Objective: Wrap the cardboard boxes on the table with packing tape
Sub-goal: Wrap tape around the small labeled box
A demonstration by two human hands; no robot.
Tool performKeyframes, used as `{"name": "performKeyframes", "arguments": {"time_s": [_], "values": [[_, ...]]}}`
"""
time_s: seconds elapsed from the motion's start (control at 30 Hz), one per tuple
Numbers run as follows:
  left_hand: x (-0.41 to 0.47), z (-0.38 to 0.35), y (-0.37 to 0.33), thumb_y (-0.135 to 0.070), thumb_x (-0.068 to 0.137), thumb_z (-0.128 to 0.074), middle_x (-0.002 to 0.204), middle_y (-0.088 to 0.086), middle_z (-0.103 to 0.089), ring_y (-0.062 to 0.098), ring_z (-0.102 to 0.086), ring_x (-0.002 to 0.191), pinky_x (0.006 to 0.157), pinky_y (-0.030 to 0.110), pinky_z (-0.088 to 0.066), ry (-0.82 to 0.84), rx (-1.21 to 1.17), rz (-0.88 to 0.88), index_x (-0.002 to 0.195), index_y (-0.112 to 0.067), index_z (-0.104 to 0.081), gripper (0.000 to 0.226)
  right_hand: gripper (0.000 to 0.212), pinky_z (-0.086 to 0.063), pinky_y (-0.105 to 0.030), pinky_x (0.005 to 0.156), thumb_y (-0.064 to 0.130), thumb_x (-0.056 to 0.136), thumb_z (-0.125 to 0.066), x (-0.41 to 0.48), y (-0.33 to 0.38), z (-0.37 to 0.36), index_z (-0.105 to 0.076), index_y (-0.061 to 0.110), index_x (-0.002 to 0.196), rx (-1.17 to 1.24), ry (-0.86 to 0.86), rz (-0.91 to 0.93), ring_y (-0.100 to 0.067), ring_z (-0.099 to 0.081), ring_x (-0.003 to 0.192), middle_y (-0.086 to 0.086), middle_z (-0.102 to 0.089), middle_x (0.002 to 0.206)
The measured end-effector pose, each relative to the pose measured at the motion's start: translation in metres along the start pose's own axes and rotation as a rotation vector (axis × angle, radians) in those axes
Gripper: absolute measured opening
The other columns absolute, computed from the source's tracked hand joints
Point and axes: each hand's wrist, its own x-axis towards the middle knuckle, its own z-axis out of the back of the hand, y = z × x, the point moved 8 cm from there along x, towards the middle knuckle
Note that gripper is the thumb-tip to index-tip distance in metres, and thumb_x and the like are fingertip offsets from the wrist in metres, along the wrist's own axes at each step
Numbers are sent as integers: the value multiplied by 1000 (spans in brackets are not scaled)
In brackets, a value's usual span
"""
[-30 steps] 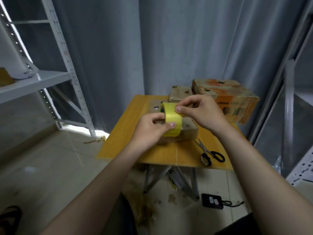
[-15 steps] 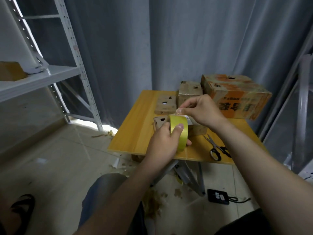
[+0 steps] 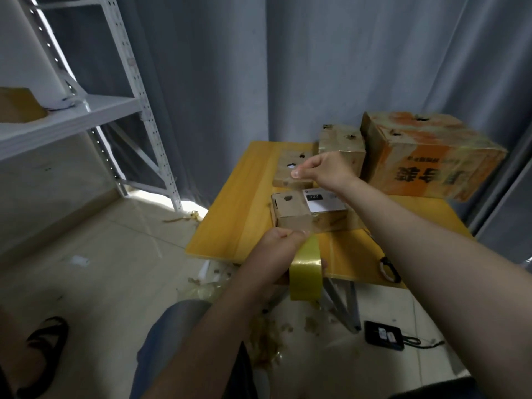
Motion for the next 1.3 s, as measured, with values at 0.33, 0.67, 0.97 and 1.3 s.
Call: {"name": "performKeyframes", "arguments": {"time_s": [0.33,0.67,0.97,1.3], "values": [[27,10,-17,-35,104,-61,95,15,-80,26,-79,86,71,37,-64,21,-60,-40,112,-8,-68,29,19,-30,-52,118,47,77,-88,33,-42,-22,-82,29,81,-102,-88,-90,-14,-66,114,15,-78,99],[33,15,-14,-39,97,-71,113,17,-77,34,-75,104,93,52,-61,-36,-72,41,126,-7,-66,43,30,-27,-47,92,59,92,-67,32,-40,-33,-74,35,108,-727,-200,-27,-30,-46,122,0,-72,115],[32,13,-12,-39,97,-71,114,19,-76,36,-74,105,97,58,-58,-60,-50,27,119,-8,-71,38,30,-59,-43,80,51,91,-74,25,-29,-58,-73,32,68,-454,90,215,-16,-69,77,10,-71,69],[-3,22,8,-42,97,-69,100,13,-80,30,-78,94,88,50,-61,-61,37,30,103,-19,-76,25,46,-50,-32,61,58,91,-71,-8,-29,-63,-72,23,62,-463,67,145,-12,-63,60,11,-63,54]]}}
